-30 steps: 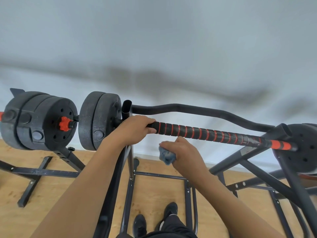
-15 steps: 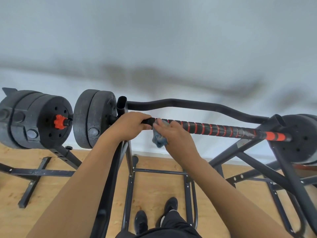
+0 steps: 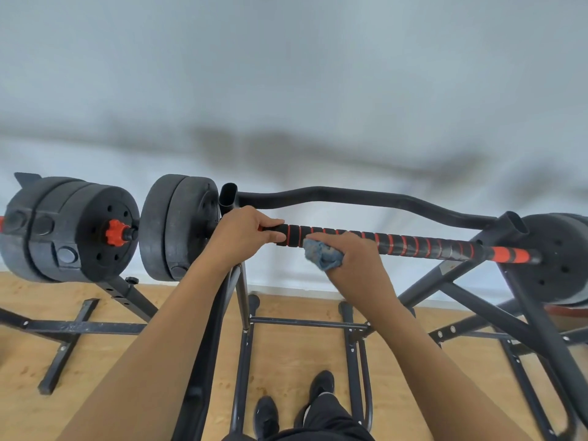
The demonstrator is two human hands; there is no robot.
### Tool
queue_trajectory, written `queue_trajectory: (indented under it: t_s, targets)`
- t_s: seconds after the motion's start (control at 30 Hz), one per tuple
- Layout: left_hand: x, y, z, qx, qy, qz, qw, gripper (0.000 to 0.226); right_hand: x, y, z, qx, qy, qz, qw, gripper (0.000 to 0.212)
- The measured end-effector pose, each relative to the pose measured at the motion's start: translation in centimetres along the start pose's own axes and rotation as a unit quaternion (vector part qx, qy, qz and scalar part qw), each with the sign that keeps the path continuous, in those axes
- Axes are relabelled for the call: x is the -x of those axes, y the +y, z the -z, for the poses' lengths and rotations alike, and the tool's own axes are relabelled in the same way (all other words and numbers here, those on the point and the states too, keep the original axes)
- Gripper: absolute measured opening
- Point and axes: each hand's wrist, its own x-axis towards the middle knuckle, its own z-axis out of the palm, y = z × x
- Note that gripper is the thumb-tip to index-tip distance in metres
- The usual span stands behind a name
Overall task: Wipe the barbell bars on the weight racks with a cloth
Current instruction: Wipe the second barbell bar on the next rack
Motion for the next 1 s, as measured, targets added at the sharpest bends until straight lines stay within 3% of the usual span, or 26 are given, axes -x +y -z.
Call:
queue_trajectory:
  t_s: [0.17,0.33,0.43,0.5,0.6,0.67,0.87,1.0]
  targets:
    - [-0.2,-0.3,-0.7,0.088,0.076,0.009,0.993,0.012,-0.6,0.4,1.0,-0.072,0.037,-0.055,0.995,0.037]
    - [0.0,0.6,-1.6,0.009,0.14,0.004,0.99,0.016,-1.7,1.8,1.1,-0.119,0.02,-0.083,0.989,0.041]
    - [-0.3,0.7,-1.2,-0.02,0.1,0.006,0.995,0.021,-4.1,1.3,1.8,-0.109,0.033,-0.073,0.991,0.028]
    - [-0.2,0.3,-0.7,-0.043,0.056,-0.012,0.997,0.018,-5.9,0.7,2.1,-0.093,-0.002,-0.062,0.994,0.019]
    - [0.2,-0.6,0.1,0.016,0.014,-0.042,0.999,0.007,-7.7,0.5,1.6,-0.081,-0.052,-0.06,0.994,0.019]
    - [0.4,-0.7,0.2,0.028,0.016,-0.042,0.999,0.018,-8.0,0.9,1.1,-0.095,-0.06,-0.07,0.991,0.02]
    - [0.4,-0.1,0.0,0.047,0.038,-0.021,0.998,0.014,-7.7,2.1,0.4,-0.108,-0.07,-0.073,0.989,0.016]
    - [-0.6,0.9,0.8,-0.059,-0.111,-0.009,0.992,0.023,-9.0,2.7,-0.3,-0.048,-0.04,-0.037,0.997,0.027]
